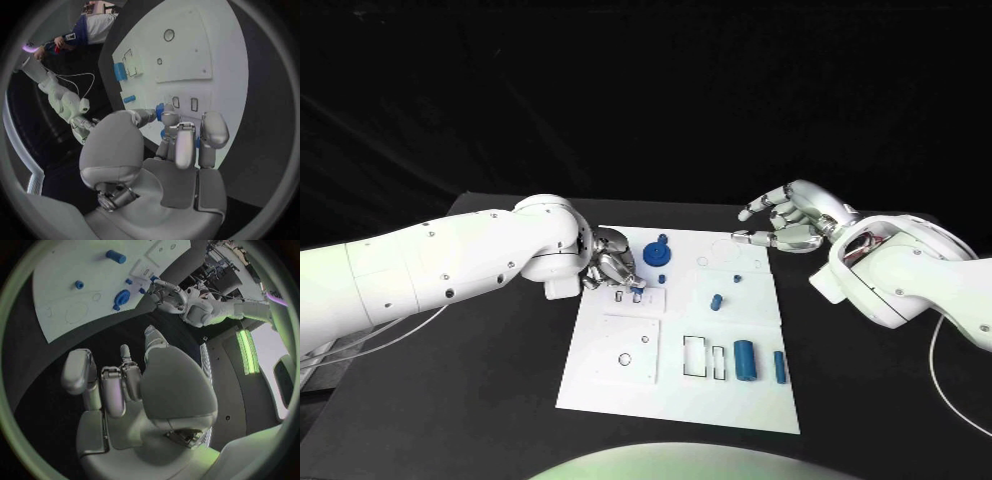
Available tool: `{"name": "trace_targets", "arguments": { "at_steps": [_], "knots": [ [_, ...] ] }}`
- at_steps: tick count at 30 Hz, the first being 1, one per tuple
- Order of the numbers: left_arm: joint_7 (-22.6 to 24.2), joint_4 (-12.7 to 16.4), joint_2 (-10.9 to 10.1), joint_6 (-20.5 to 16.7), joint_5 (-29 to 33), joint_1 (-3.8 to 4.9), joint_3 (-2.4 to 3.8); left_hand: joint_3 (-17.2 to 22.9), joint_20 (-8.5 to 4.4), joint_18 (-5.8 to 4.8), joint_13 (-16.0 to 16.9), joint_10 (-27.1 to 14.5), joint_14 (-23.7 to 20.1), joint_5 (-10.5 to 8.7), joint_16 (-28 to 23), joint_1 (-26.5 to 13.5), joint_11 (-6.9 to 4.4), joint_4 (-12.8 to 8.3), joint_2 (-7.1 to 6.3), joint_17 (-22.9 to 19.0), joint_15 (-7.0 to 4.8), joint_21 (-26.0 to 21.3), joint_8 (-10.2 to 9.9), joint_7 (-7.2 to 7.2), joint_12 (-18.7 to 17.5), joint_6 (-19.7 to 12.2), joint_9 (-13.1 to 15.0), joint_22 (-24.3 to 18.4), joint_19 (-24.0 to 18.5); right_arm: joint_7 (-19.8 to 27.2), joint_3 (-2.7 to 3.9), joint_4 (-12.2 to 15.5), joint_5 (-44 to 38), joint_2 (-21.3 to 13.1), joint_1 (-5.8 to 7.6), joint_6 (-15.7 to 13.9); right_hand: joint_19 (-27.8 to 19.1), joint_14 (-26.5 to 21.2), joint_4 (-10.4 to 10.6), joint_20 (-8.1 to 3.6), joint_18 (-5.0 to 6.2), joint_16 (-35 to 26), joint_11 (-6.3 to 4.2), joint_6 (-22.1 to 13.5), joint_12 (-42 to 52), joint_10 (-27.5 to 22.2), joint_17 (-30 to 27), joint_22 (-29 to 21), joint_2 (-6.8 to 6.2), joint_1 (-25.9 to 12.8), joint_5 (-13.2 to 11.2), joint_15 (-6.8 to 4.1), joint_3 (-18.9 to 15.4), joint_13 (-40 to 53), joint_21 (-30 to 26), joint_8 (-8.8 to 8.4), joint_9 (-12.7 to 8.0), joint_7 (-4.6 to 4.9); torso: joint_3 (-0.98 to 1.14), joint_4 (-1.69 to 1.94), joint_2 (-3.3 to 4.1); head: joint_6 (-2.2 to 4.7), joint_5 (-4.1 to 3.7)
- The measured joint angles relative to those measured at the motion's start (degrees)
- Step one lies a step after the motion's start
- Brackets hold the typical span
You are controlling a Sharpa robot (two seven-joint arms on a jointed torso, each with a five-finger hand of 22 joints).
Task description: Assemble the parts on the task board
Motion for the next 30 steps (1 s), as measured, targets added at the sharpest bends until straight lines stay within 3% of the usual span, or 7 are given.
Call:
{"name": "trace_targets", "arguments": {
  "at_steps": [1,3,5,11,14,20,30],
  "knots": [
    [0.07,0.32,-0.18,-0.74,-0.45,-0.29,-0.06,1.88,-0.18,0.0,0.25,0.52,-0.15,0.05,0.0,-0.42,0.1,-1.42,-0.41,0.0,-0.15,0.19,0.0,0.01,0.0,0.17,0.0,0.34,0.18,0.0,-0.02,-0.05,0.0,0.01,-0.02,0.0,0.0,0.0,0.0,0.0,0.0,0.0,0.0,0.0,0.0,0.0,0.0,0.0,0.0,0.0,0.0,0.0,0.0,0.0,0.0,0.0,0.0,0.0,0.0,0.02,0.0,-0.06,0.01],
    [0.21,0.99,-0.54,-2.78,-1.76,-1.14,-0.14,2.04,-0.15,0.0,0.74,1.2,-0.2,0.77,0.0,-0.65,-0.12,-1.26,-0.65,0.0,-0.2,0.46,0.0,-0.15,0.42,0.62,0.01,0.82,0.58,-0.01,-0.04,-0.08,0.0,0.01,-0.05,0.0,0.0,0.0,0.0,0.0,0.0,0.0,0.0,0.0,0.0,0.0,0.0,0.0,0.0,0.0,0.0,0.0,0.0,0.0,0.0,0.0,0.0,0.0,0.0,0.05,-0.01,-0.12,0.01],
    [0.29,1.45,-0.73,-4.7,-3.05,-1.88,-0.25,2.2,-0.34,-0.93,1.28,1.86,-0.12,1.1,0.0,-1.05,-0.39,-1.1,-1.05,0.0,-0.28,0.57,0.0,-0.28,0.73,0.89,0.13,1.22,0.77,-0.01,-0.04,-0.11,0.0,0.0,-0.07,0.0,0.0,0.0,0.0,0.0,0.0,0.0,0.0,0.0,0.0,0.0,0.0,0.0,0.0,0.0,0.0,0.0,0.0,0.0,0.0,0.0,0.0,0.0,-0.03,0.09,-0.02,-0.19,-0.01],
    [0.39,2.76,-0.81,-10.84,-6.76,-3.41,-0.32,2.45,-0.48,-0.94,2.36,2.81,-0.21,1.96,0.0,-1.56,-0.52,-0.86,-1.55,0.0,-0.61,0.95,0.34,-0.49,1.35,1.5,0.34,1.89,1.3,-0.02,-0.05,-0.14,0.0,-0.04,-0.11,-0.01,0.0,0.0,0.0,0.0,0.0,0.0,0.0,0.0,0.0,0.0,-0.01,-0.01,0.0,0.0,0.0,0.0,0.0,-0.01,0.0,0.0,-0.01,0.0,-0.12,0.07,-0.06,-0.31,0.01],
    [0.4,3.16,-0.82,-12.89,-8.02,-3.68,-0.32,2.45,-0.56,-0.94,2.73,3.01,-0.21,2.69,0.0,-1.85,-0.71,-0.86,-1.85,0.0,-0.61,1.06,0.35,-0.6,1.63,1.63,0.35,2.15,1.39,-0.03,-0.05,-0.16,0.0,-0.07,-0.14,-0.01,0.0,0.0,0.0,0.0,0.0,0.0,0.0,0.0,0.0,0.0,-0.01,-0.01,0.0,0.0,0.0,0.0,0.0,-0.01,0.0,0.0,-0.01,0.0,-0.11,-0.06,-0.05,-0.32,0.13],
    [0.4,3.39,-0.81,-14.79,-9.62,-3.98,-0.33,2.61,-1.16,-0.94,4.22,4.51,-0.2,6.81,0.0,-3.35,-1.03,-0.71,-2.75,0.0,-1.02,1.69,0.58,-1.1,2.5,2.72,0.78,3.04,1.99,-0.05,-0.07,-0.16,0.0,-0.15,-0.22,-0.01,0.0,0.0,0.0,0.0,0.0,0.0,0.0,0.0,0.0,0.0,-0.01,-0.01,0.0,0.0,0.0,0.0,0.0,-0.01,0.0,0.0,-0.01,0.0,-0.1,-0.13,-0.04,-0.34,0.14],
    [0.26,3.44,-0.71,-14.22,-11.11,-4.33,-0.42,2.43,-1.17,-0.93,4.95,5.13,0.01,9.26,0.0,-4.27,-1.24,-0.89,-3.21,0.0,-1.23,1.94,0.6,-1.33,2.74,3.42,0.78,3.53,2.4,-0.11,-0.07,-0.17,0.0,-0.15,-0.39,-0.01,0.0,0.0,0.0,0.0,0.0,0.0,0.0,0.0,0.0,0.0,-0.01,-0.02,0.0,0.0,0.0,0.0,0.0,-0.01,0.0,0.0,-0.02,0.0,-0.09,-0.07,-0.01,-0.57,0.08]
  ]
}}
